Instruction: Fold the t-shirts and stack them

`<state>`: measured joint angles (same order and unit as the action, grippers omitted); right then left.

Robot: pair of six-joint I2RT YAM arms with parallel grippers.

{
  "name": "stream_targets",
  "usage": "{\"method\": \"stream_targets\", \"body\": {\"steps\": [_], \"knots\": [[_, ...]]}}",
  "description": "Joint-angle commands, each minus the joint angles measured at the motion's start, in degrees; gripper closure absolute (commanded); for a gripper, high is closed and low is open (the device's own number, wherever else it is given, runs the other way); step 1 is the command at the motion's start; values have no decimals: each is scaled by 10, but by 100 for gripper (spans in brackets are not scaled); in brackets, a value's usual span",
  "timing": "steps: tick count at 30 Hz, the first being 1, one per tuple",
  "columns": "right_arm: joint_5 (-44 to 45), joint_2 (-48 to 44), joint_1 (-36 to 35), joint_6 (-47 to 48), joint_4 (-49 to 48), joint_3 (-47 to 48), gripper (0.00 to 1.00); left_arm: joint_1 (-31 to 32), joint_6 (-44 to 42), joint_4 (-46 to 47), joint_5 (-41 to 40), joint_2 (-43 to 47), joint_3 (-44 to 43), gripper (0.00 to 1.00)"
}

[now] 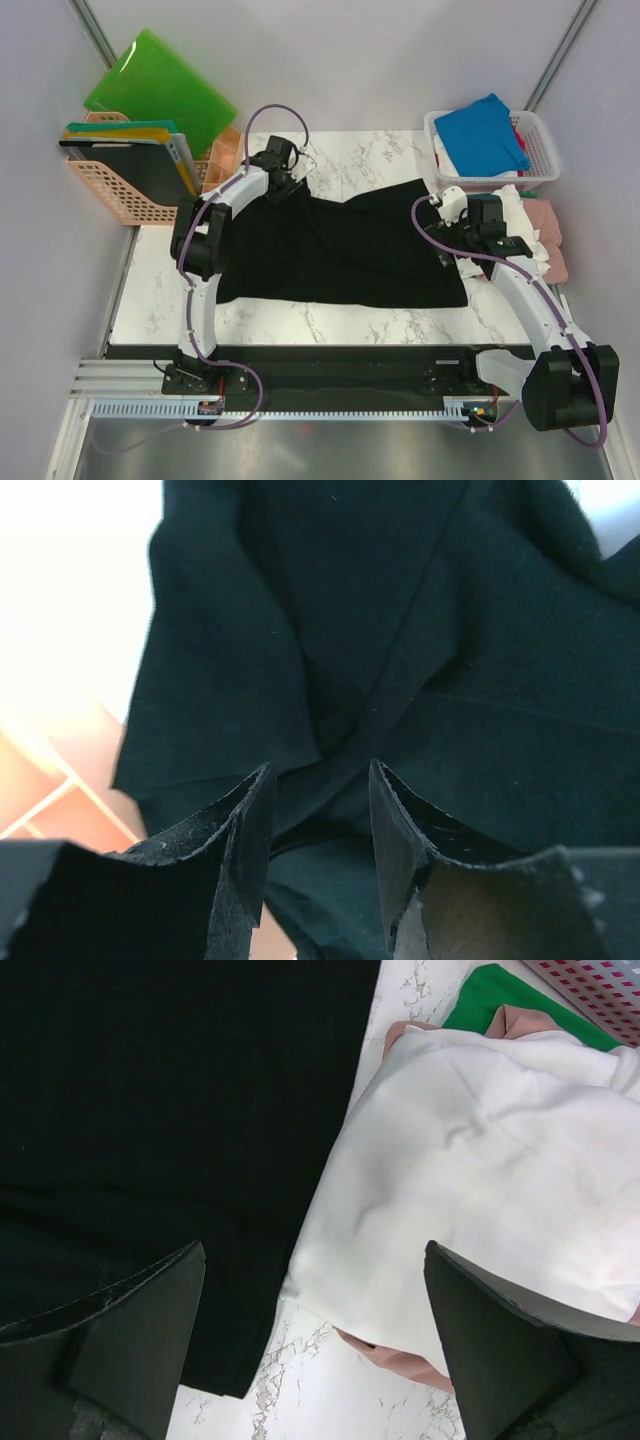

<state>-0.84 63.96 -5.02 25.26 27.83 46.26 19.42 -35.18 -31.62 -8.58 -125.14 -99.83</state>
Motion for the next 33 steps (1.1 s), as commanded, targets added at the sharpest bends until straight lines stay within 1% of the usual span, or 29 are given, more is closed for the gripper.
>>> {"method": "stream_targets", "body": {"steps": [1, 6, 10, 19, 33], "knots": [[-3, 6, 1, -6, -17, -2, 2, -1, 19, -9, 7, -10, -26, 50], [-5, 10, 1, -6, -16, 0, 2, -1, 16, -8, 1, -22, -31, 50], [-5, 11, 2, -5, -17, -2, 2, -1, 21, -6, -2, -32, -53, 51], [-3, 22, 2, -4, -20, -3, 2, -1, 24, -6, 12, -31, -75, 51], [1, 29, 2, -3, -21, -4, 2, 0, 21, 2, 3, -77, -94, 52]]}}
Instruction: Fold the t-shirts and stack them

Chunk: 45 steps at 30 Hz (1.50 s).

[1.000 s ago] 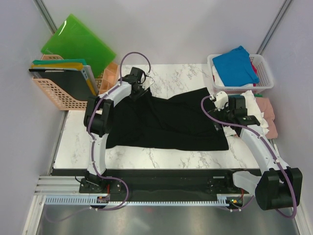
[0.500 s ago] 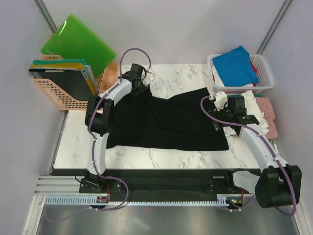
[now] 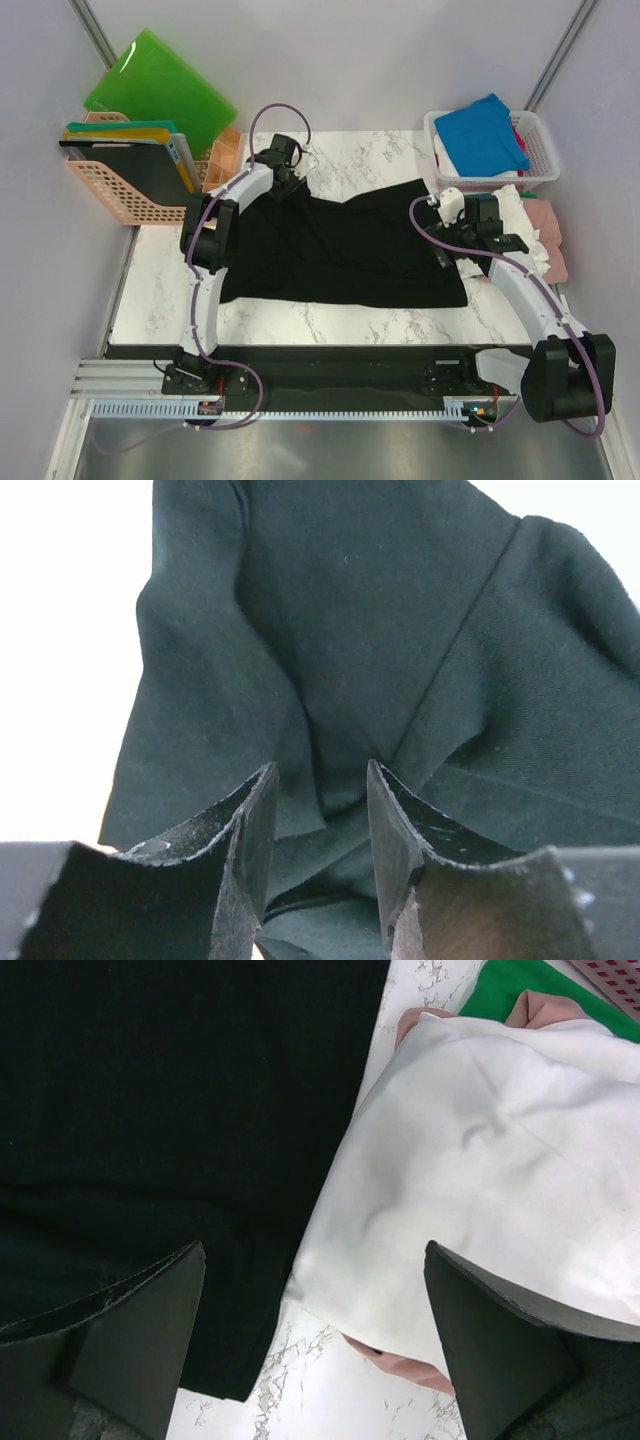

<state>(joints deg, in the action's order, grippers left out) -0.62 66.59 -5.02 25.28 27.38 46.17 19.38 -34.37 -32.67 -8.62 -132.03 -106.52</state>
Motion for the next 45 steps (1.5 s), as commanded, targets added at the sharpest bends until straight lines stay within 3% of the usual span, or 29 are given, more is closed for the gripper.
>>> {"method": "stream_targets", "body": {"steps": [1, 22, 27, 28, 45], "knots": [[-1, 3, 2, -3, -17, -3, 2, 0, 13, 13, 4, -10, -33, 52], [-13, 23, 2, -4, -14, -2, 2, 0, -6, 57, -45, -40, -48, 66], [-17, 32, 1, -4, -13, 0, 2, -1, -10, 66, -47, -38, -47, 96], [-18, 33, 1, -4, -13, 0, 2, 0, -12, 66, -50, -39, -47, 98], [-27, 42, 1, -2, -7, 1, 2, 0, -3, 76, -35, 64, 8, 98]]}}
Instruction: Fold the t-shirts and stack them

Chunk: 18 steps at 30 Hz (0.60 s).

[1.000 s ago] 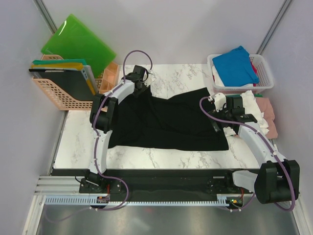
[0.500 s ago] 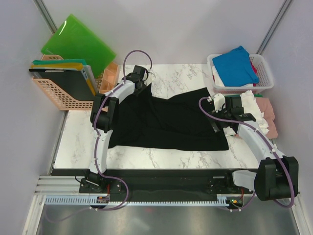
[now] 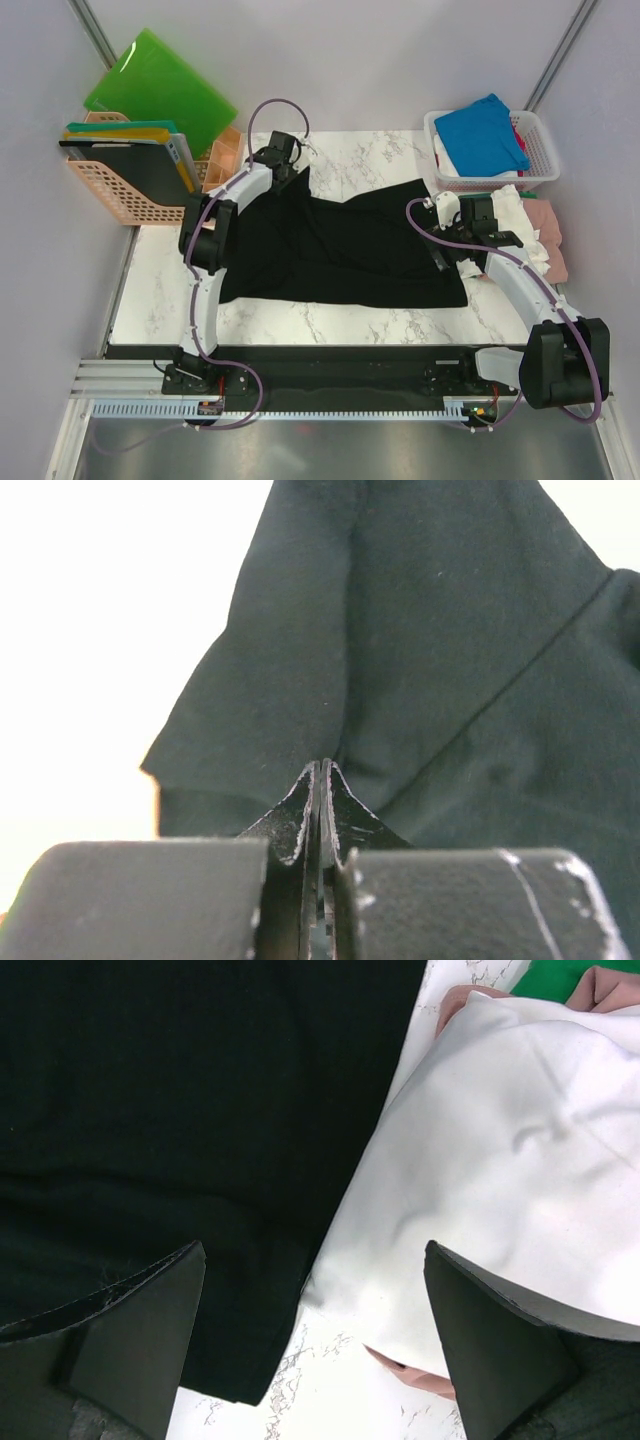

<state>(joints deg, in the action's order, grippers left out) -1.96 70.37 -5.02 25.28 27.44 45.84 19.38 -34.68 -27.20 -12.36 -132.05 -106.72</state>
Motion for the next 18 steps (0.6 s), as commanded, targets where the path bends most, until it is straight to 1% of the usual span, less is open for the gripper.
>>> {"method": "stream_targets", "body": {"steps": [1, 5, 9, 10, 11, 14, 16, 18], "knots": [[-16, 5, 1, -2, -5, 5, 2, 0, 1, 22, 2, 77, 14, 98], [-16, 4, 1, -1, -5, 5, 2, 0, 4, 22, 8, 110, 43, 98], [-16, 3, 2, -1, -5, 5, 2, 0, 6, 15, 19, 150, 97, 98], [-16, 2, 2, -1, -5, 4, 2, 0, 8, 10, 35, 158, 107, 98], [-16, 2, 1, -1, -5, 4, 2, -1, 12, -2, 61, 179, 131, 98], [-20, 1, 1, -1, -3, 6, 2, -1, 13, -24, 105, 210, 184, 98], [-26, -2, 1, 0, 1, 9, 2, -1, 8, -43, 117, 238, 212, 98], [-30, -5, 2, 1, 3, 11, 2, -1, -9, -46, 112, 266, 262, 98]]}}
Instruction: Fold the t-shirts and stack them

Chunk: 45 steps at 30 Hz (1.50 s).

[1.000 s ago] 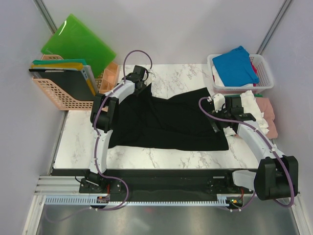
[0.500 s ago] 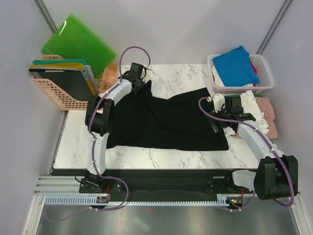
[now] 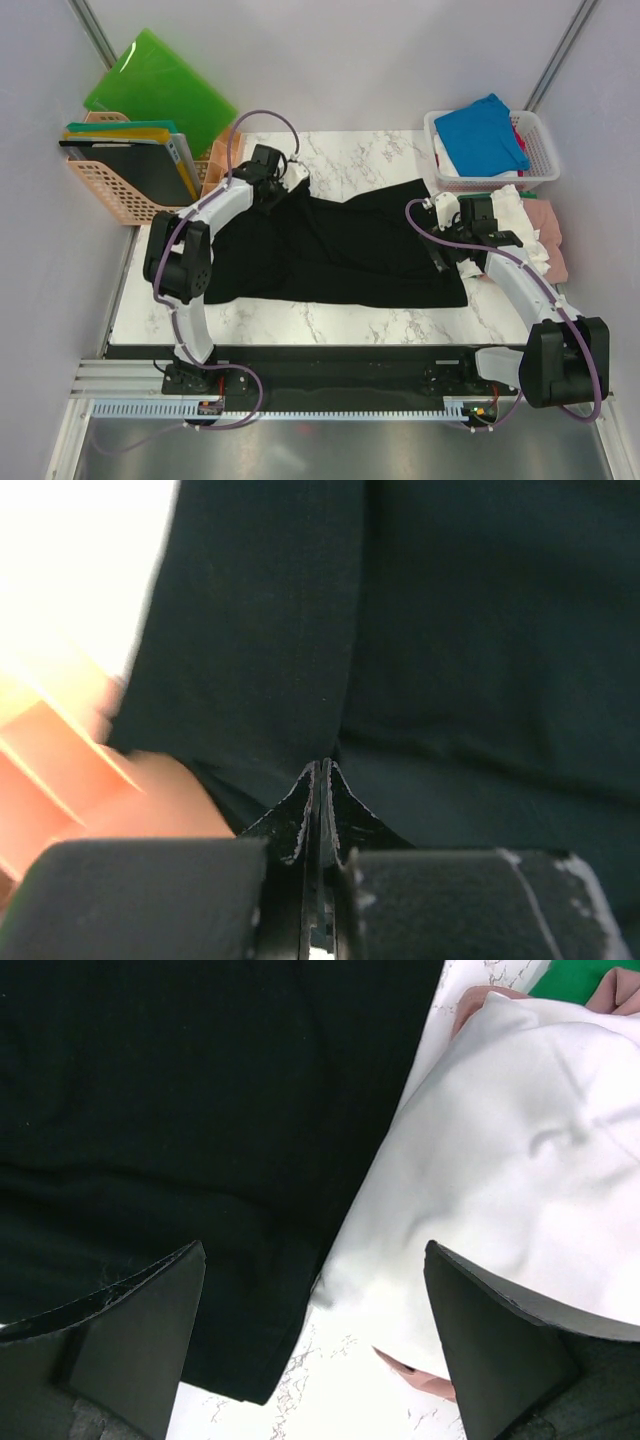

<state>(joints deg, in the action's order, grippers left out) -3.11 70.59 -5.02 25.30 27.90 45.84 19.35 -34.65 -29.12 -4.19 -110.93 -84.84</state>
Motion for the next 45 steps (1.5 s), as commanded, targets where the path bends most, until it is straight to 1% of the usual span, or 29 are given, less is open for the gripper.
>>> {"method": "stream_targets", "body": {"steps": [1, 2, 5, 11, 14, 16, 17, 18, 19, 20, 22, 25, 28, 31, 37, 45], "knots": [[-20, -10, 2, 4, 1, 10, 2, -2, -16, -28, 29, 65, 60, 98], [-23, -12, 1, 5, 1, 9, 2, -7, -21, -27, 27, 73, 87, 98], [-26, -11, 1, 6, 2, 7, 2, -29, -24, -30, 31, 108, 114, 98], [-34, -16, 1, 4, 8, 8, 2, -59, -19, -43, 40, 152, 122, 98], [-37, -21, 1, 3, 7, 6, 2, -61, -16, -45, 40, 160, 123, 98], [-37, -22, 1, 3, 8, 5, 2, -60, -9, -45, 60, 159, 121, 98], [-37, -24, 1, 4, 8, 4, 2, -61, -5, -45, 64, 154, 119, 93], [-37, -23, 1, 5, 8, 3, 2, -60, 5, -45, 73, 149, 115, 85], [-37, -23, 1, 5, 8, 2, 2, -60, 12, -45, 79, 142, 108, 66], [-36, -22, 2, 5, 8, 2, 2, -60, 23, -44, 87, 132, 104, 59], [-33, -19, 1, 6, 8, 1, 2, -60, 34, -42, 110, 122, 91, 51], [-32, -15, 1, 9, 8, -1, 2, -51, 43, -25, 103, 107, 78, 45], [-34, -7, 1, 9, 8, 2, 2, -41, 43, -2, 85, 88, 58, 42], [-32, -1, 1, 9, 9, 5, 2, -27, 42, -1, 74, 55, 33, 39], [-27, 6, 2, 12, 9, 2, 2, -11, 42, 6, 63, -4, -7, 37], [-22, 17, 1, 12, 9, 5, 2, 3, 40, 9, 21, -65, -48, 37]]}}
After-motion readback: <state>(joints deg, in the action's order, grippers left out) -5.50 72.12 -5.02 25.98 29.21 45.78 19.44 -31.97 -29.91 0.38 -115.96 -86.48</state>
